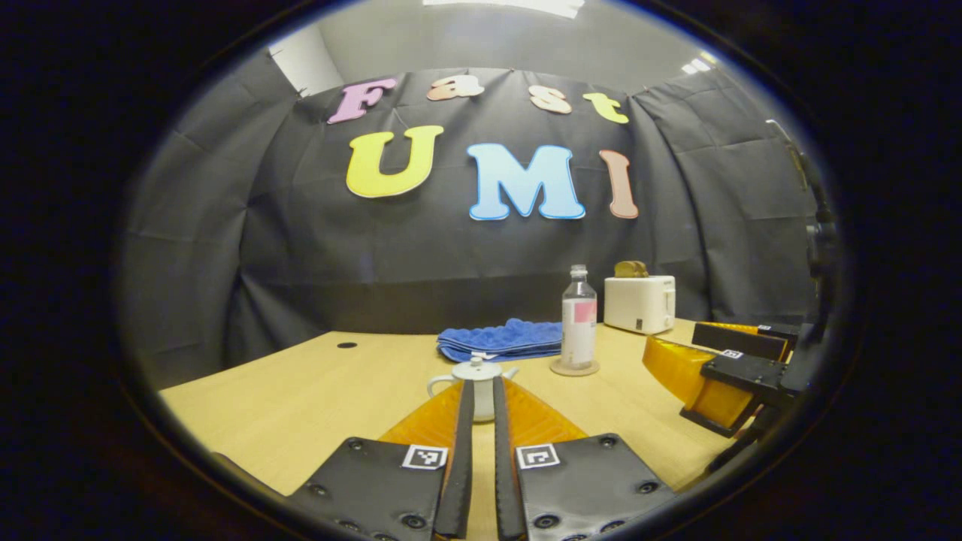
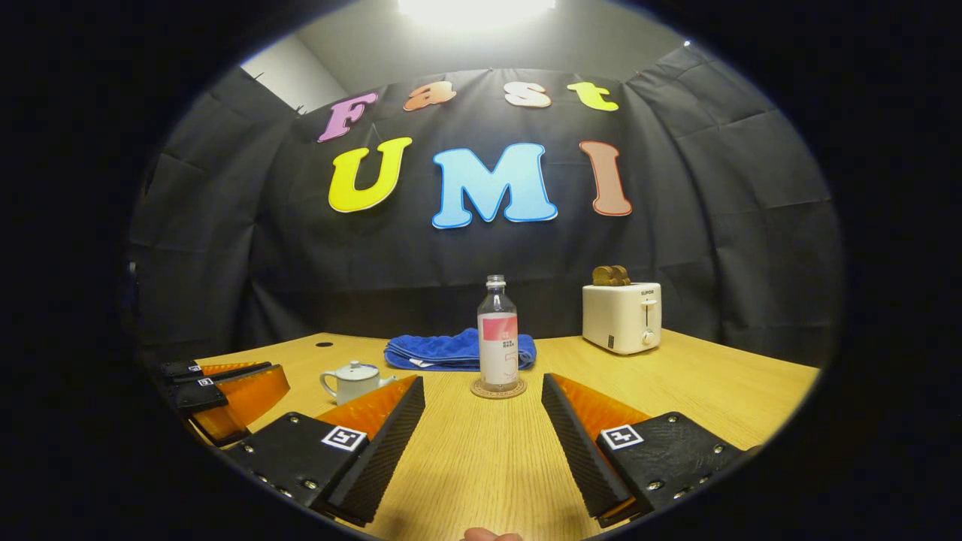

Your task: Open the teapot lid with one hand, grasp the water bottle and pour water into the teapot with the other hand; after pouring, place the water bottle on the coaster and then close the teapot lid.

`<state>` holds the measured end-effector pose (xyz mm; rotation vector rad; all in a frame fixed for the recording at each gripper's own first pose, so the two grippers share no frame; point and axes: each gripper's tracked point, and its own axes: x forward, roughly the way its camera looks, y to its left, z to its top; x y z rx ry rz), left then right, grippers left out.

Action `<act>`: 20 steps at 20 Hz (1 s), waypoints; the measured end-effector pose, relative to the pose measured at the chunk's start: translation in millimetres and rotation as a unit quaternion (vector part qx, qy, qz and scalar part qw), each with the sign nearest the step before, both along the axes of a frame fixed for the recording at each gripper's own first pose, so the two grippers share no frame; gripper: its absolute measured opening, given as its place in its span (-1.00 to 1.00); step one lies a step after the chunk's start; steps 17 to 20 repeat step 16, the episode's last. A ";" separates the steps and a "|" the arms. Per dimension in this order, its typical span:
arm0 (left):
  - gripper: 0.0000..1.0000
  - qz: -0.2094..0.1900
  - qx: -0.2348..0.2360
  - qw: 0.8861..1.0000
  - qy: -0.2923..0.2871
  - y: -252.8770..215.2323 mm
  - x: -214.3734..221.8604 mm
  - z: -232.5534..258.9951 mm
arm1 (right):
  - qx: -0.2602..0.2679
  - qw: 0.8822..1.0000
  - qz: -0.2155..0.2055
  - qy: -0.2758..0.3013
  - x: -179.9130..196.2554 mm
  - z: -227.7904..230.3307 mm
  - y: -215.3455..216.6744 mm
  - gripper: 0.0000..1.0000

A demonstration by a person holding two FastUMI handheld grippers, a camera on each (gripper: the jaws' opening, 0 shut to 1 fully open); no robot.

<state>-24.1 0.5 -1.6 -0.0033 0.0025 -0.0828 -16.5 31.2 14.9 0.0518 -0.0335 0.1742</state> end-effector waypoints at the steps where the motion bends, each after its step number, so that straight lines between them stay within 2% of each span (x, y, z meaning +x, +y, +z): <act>1: -0.47 0.003 0.000 1.000 -0.001 1.4 1.6 -1.0 | 0.004 1.000 0.004 0.008 0.0 -3.2 1.4 0.94; 4: -0.37 0.006 0.000 1.000 -0.001 1.5 -0.8 1.1 | 0.021 0.999 0.013 0.028 0.7 -9.3 1.2 0.94; 7: 0.29 0.009 0.001 1.000 0.000 2.0 2.8 -0.8 | 0.033 0.999 -0.003 0.029 3.4 -8.2 -7.4 0.95; 11: 0.72 0.009 0.001 1.000 0.000 2.2 2.3 -0.5 | 0.027 0.999 -0.014 0.028 2.7 -9.7 -10.4 0.95; 13: 0.77 0.009 0.001 1.000 -0.001 1.5 2.1 0.3 | 0.018 0.999 -0.018 0.026 3.2 -9.8 -9.3 0.95; 20: 0.77 0.009 0.001 1.000 0.000 1.0 2.6 -0.4 | 0.002 0.999 -0.023 0.024 2.8 -9.5 -7.1 0.95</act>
